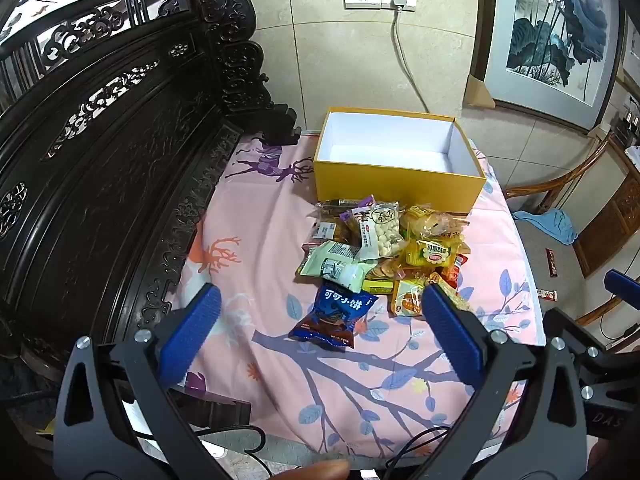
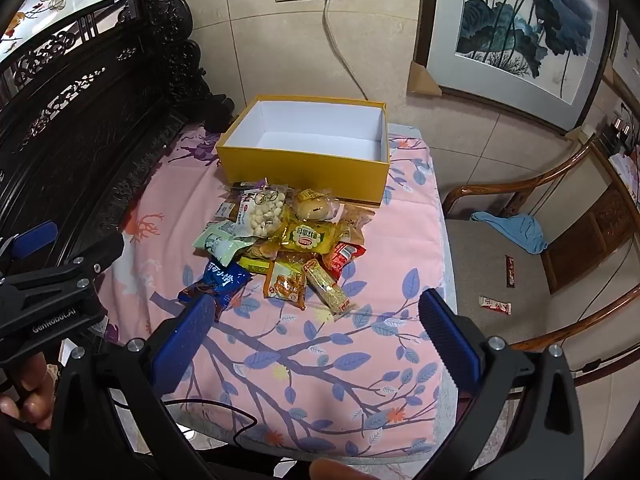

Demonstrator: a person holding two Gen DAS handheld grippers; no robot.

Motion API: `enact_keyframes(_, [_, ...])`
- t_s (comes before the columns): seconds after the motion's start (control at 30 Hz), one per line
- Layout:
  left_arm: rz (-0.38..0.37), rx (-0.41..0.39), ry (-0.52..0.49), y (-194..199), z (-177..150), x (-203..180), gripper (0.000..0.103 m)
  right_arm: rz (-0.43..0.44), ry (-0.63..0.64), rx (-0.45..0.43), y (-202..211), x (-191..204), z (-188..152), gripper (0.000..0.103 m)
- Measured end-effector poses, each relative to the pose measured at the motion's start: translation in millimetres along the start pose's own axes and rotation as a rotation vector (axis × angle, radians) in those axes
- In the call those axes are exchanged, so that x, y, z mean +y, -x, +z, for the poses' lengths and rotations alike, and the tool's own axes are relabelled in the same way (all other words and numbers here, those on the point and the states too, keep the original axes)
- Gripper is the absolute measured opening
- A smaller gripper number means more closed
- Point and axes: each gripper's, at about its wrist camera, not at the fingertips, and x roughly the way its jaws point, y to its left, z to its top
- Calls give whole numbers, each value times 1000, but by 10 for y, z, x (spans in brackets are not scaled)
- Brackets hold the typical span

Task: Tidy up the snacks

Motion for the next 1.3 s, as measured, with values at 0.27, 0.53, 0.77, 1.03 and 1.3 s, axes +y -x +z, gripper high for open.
enact_keyframes(0.27, [-8, -3, -6, 27, -8, -25, 101, 0, -1, -3, 17, -14, -23, 102])
enact_keyframes(0.53, [-15, 3, -16, 37, -60, -43, 101, 0, -2, -5, 33, -27, -45, 102])
enact_keyframes(0.77, [-19, 6, -9, 49, -42, -34, 101, 10, 0, -8, 74, -16, -50, 102])
enact_keyframes(1.03, [-36, 14, -5, 57, -56, -45, 101, 16, 2, -9, 57, 14, -51, 102])
enact_keyframes(1.3, [-27, 3, 3, 70, -39, -39, 101, 17, 5, -14, 77, 2, -55, 102])
